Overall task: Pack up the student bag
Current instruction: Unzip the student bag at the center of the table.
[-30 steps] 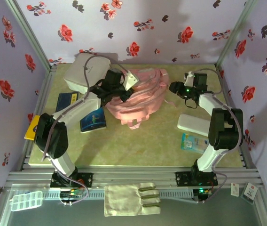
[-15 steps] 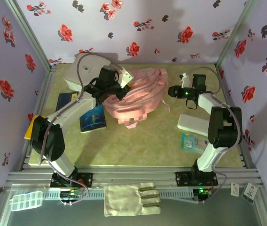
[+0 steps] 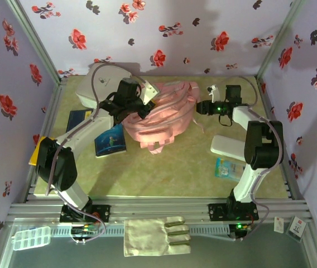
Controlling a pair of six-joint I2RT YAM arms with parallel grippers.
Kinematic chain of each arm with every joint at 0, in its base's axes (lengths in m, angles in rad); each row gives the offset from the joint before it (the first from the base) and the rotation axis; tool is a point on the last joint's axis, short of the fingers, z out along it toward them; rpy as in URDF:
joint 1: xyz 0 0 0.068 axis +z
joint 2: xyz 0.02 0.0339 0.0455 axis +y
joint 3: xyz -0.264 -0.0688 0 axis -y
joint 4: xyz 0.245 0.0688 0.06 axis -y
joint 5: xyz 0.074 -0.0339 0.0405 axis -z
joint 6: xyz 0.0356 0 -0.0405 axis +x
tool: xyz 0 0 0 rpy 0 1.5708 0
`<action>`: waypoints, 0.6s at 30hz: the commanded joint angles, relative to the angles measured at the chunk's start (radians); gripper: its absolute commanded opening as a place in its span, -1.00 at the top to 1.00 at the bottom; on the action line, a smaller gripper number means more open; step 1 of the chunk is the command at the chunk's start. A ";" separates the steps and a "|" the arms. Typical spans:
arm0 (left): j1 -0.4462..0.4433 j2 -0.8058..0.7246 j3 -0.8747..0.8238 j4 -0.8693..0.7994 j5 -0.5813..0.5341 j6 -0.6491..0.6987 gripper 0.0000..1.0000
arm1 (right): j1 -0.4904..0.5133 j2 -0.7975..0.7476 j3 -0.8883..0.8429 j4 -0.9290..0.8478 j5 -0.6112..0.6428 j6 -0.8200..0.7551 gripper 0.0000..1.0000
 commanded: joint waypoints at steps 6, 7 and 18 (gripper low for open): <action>0.022 -0.054 0.033 0.051 0.007 -0.030 1.00 | 0.015 0.067 0.106 -0.091 -0.045 -0.074 0.27; 0.022 -0.054 0.034 0.048 0.009 -0.025 1.00 | 0.016 0.075 0.121 -0.099 -0.044 -0.077 0.27; 0.023 -0.041 0.033 0.049 0.012 -0.033 1.00 | 0.020 0.056 0.114 -0.138 -0.028 -0.108 0.70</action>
